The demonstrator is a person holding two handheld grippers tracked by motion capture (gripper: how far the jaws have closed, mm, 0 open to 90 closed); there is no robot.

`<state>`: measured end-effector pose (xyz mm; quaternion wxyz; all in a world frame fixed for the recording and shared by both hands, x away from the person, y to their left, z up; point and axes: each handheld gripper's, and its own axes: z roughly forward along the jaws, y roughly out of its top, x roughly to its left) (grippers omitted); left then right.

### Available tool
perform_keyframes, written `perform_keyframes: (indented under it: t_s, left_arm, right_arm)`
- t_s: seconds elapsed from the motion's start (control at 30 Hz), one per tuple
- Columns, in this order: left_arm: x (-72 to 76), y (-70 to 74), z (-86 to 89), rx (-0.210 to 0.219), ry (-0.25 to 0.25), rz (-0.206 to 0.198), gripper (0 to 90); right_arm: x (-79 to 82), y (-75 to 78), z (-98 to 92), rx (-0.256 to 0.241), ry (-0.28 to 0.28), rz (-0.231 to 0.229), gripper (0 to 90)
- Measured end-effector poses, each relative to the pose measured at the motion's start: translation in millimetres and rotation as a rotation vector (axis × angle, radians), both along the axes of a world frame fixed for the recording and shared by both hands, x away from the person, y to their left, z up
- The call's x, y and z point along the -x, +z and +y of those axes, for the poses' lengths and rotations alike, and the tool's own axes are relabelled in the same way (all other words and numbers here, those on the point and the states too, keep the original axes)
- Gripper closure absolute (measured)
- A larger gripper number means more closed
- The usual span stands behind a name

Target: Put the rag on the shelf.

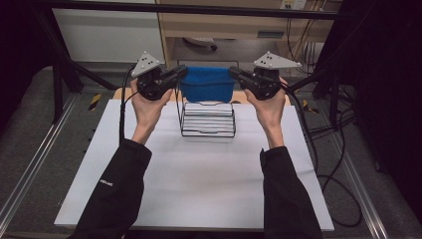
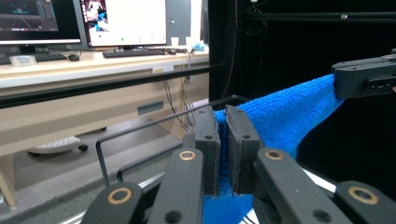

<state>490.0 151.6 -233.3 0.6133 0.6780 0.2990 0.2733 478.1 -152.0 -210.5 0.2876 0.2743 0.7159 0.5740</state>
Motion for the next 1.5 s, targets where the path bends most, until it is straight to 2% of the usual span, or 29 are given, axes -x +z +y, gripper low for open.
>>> perform_keyframes:
  t_s: [0.1,0.23,0.53,0.8,0.93,0.97,1.13,1.2,1.3,1.37,1.5]
  left_arm:
    - [3.3,-3.6,0.7,0.007,-0.006,0.014,83.8]
    - [6.8,-7.6,-0.5,-0.005,-0.005,0.029,83.1]
    - [10.2,-19.5,-0.3,-0.038,-0.021,0.065,80.5]
    - [11.1,-25.8,-1.1,-0.077,-0.035,0.091,78.9]
    - [13.2,-24.2,1.1,-0.091,-0.041,0.109,74.0]
    - [14.4,-22.5,2.6,-0.094,-0.044,0.114,70.4]
    - [19.5,-7.2,14.2,-0.070,-0.050,0.124,64.5]
    - [20.0,-2.0,17.2,-0.061,-0.047,0.119,65.5]
    - [18.2,1.5,17.6,-0.056,-0.050,0.145,69.5]
    - [16.7,-0.1,14.4,-0.075,-0.075,0.183,79.9]
    - [15.2,-8.3,4.6,-0.144,-0.106,0.230,87.0]
  right_arm:
    - [3.1,-5.1,0.3,-0.008,0.008,0.020,87.0]
    - [5.4,-14.7,-2.1,-0.023,0.017,0.056,87.0]
    - [10.7,-28.9,-3.7,-0.011,0.034,0.095,86.9]
    - [12.7,-32.6,-5.2,0.002,0.042,0.110,86.9]
    - [12.6,-36.2,-5.7,0.007,0.037,0.116,86.8]
    - [12.3,-38.3,-5.6,0.005,0.037,0.117,86.8]
    - [10.9,-41.8,-5.7,0.011,0.035,0.117,86.7]
    - [10.5,-43.0,-5.6,0.013,0.033,0.118,86.6]
    - [10.0,-45.5,-4.0,0.020,0.035,0.120,86.5]
    - [9.7,-47.0,-3.3,0.025,0.037,0.118,86.4]
    - [9.5,-48.7,-3.7,0.028,0.042,0.116,86.0]
